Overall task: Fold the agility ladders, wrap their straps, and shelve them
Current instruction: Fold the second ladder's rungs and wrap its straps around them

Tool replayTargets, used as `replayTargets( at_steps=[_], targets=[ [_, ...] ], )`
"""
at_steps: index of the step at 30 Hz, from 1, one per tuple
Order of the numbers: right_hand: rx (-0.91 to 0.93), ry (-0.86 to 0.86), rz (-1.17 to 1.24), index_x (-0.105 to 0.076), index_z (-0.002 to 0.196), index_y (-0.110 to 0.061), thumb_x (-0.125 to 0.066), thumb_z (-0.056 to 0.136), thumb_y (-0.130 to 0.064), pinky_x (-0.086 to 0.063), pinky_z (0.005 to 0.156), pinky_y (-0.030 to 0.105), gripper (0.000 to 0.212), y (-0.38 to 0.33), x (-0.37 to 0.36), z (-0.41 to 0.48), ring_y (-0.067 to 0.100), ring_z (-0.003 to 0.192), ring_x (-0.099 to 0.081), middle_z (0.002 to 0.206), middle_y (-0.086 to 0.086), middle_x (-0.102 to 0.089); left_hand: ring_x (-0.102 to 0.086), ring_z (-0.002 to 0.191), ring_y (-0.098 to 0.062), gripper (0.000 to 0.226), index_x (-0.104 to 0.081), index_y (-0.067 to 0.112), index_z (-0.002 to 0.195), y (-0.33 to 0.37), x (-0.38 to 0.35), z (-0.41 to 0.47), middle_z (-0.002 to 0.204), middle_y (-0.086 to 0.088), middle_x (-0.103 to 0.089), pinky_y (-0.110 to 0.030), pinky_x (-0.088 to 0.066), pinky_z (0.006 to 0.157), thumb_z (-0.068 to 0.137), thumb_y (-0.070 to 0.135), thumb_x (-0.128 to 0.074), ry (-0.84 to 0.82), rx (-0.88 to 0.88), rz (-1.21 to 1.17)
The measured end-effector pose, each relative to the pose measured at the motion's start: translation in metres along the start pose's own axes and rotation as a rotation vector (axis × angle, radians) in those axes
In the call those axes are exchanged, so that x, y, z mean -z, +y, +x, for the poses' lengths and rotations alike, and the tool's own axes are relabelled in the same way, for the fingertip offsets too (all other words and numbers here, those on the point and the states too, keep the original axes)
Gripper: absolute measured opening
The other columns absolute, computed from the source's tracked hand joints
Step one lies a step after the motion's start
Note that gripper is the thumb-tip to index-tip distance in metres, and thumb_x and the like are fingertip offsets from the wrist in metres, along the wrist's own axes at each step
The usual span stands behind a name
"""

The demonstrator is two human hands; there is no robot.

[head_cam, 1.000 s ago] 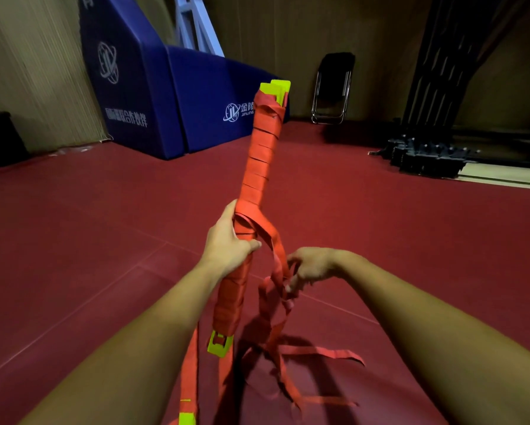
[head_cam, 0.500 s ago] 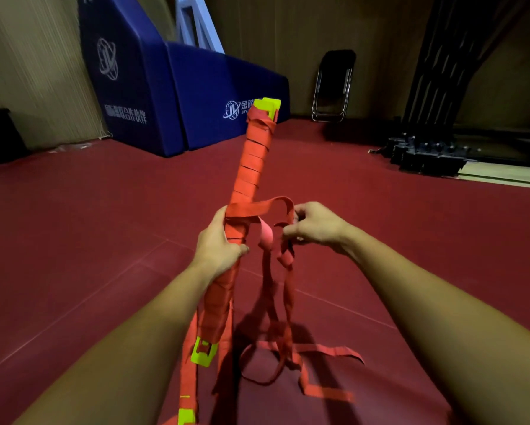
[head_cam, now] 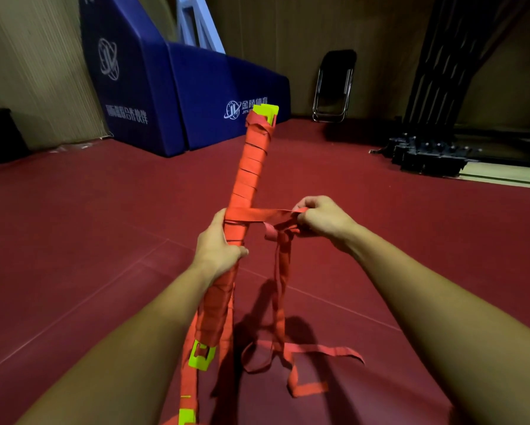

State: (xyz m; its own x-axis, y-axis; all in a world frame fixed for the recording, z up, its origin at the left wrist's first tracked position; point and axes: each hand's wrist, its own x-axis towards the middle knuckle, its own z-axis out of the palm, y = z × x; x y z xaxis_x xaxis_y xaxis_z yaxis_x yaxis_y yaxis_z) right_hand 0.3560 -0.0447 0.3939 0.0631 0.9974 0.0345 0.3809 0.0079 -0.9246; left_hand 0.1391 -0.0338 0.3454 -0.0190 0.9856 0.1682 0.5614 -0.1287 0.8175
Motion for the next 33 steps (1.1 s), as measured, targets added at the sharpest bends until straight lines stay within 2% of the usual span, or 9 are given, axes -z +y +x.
replayTargets(
  at_steps=[4,9,14,20,23,26,28,30,33],
  targets=[
    [-0.086,-0.112,-0.020,-0.060,0.074,-0.013,-0.080,0.080,-0.022,-0.042,0.053,0.024,0.022,0.002,0.000,-0.003,0.015,0.053,-0.056,0.065,0.007,-0.062,-0.067,0.094,-0.022,0.089,-0.046,0.035,0.139,0.003,-0.001,-0.001,0.102,0.001,-0.071,-0.030,-0.053,0.085,0.065,0.009,-0.087,0.004,-0.015,0.008],
    [-0.150,-0.132,0.045,-0.071,0.077,-0.016,-0.067,0.079,-0.066,-0.035,0.058,0.027,0.050,0.002,0.003,0.000,0.014,0.056,-0.046,0.065,0.003,-0.055,-0.066,0.094,-0.022,0.086,-0.046,0.035,0.138,0.004,-0.001,-0.002,0.101,0.002,-0.070,-0.027,-0.048,0.082,0.066,0.010,-0.086,-0.009,-0.014,0.016],
    [0.071,0.131,-0.297,-0.074,0.095,-0.025,-0.075,0.082,-0.023,-0.050,0.070,0.030,0.014,0.016,0.007,0.014,0.014,0.061,-0.055,0.073,0.005,-0.069,-0.066,0.095,-0.022,0.087,-0.045,0.034,0.140,0.004,0.000,-0.003,0.103,0.000,-0.070,-0.025,-0.047,0.080,0.067,0.010,-0.086,-0.015,-0.014,0.037],
    [0.080,0.077,0.341,-0.072,0.095,-0.014,-0.049,0.074,0.022,-0.035,0.055,0.021,0.048,-0.008,0.004,0.006,0.015,0.067,-0.048,0.081,0.004,-0.060,-0.065,0.092,-0.022,0.085,-0.046,0.034,0.138,0.005,0.002,-0.004,0.098,0.003,-0.068,-0.029,-0.051,0.083,0.068,0.008,-0.085,-0.016,-0.016,0.028],
    [0.049,0.209,0.455,-0.069,0.085,-0.018,-0.052,0.075,0.016,-0.042,0.061,0.024,0.039,-0.006,0.005,0.012,0.013,0.067,-0.054,0.078,0.001,-0.060,-0.065,0.093,-0.021,0.086,-0.046,0.034,0.139,0.004,0.001,-0.004,0.101,0.003,-0.069,-0.026,-0.048,0.082,0.067,0.008,-0.085,-0.018,-0.019,0.023],
    [-0.081,0.299,0.024,-0.063,0.078,-0.020,-0.076,0.071,-0.009,-0.049,0.070,0.032,0.018,0.017,0.000,0.020,0.018,0.078,-0.060,0.082,0.001,-0.066,-0.065,0.095,-0.020,0.088,-0.045,0.034,0.140,0.004,0.000,-0.003,0.103,0.003,-0.069,-0.024,-0.045,0.080,0.067,0.009,-0.086,-0.016,-0.024,0.019],
    [-0.183,0.299,-0.157,-0.064,0.090,-0.017,-0.084,0.069,-0.022,-0.046,0.076,0.031,0.029,0.027,-0.001,0.019,0.020,0.090,-0.060,0.093,0.003,-0.065,-0.064,0.096,-0.020,0.088,-0.045,0.033,0.141,0.005,0.000,-0.003,0.104,0.002,-0.069,-0.023,-0.044,0.080,0.067,0.008,-0.086,-0.013,-0.029,0.010],
    [-0.221,0.383,-0.234,-0.062,0.106,-0.013,-0.081,0.075,-0.020,-0.044,0.080,0.028,0.037,0.029,0.003,0.014,0.022,0.102,-0.061,0.104,0.006,-0.064,-0.064,0.094,-0.020,0.087,-0.045,0.033,0.140,0.007,0.001,-0.003,0.103,0.002,-0.069,-0.023,-0.043,0.079,0.068,0.008,-0.086,-0.007,-0.040,0.006],
    [-0.209,0.460,-0.223,-0.063,0.104,-0.014,-0.059,0.081,-0.006,-0.047,0.089,0.030,0.025,0.031,0.006,0.010,0.030,0.108,-0.062,0.110,0.011,-0.067,-0.066,0.092,-0.020,0.086,-0.046,0.035,0.139,0.007,0.001,-0.003,0.100,0.002,-0.070,-0.024,-0.045,0.079,0.068,0.008,-0.085,0.011,-0.044,-0.006]
  ],
)
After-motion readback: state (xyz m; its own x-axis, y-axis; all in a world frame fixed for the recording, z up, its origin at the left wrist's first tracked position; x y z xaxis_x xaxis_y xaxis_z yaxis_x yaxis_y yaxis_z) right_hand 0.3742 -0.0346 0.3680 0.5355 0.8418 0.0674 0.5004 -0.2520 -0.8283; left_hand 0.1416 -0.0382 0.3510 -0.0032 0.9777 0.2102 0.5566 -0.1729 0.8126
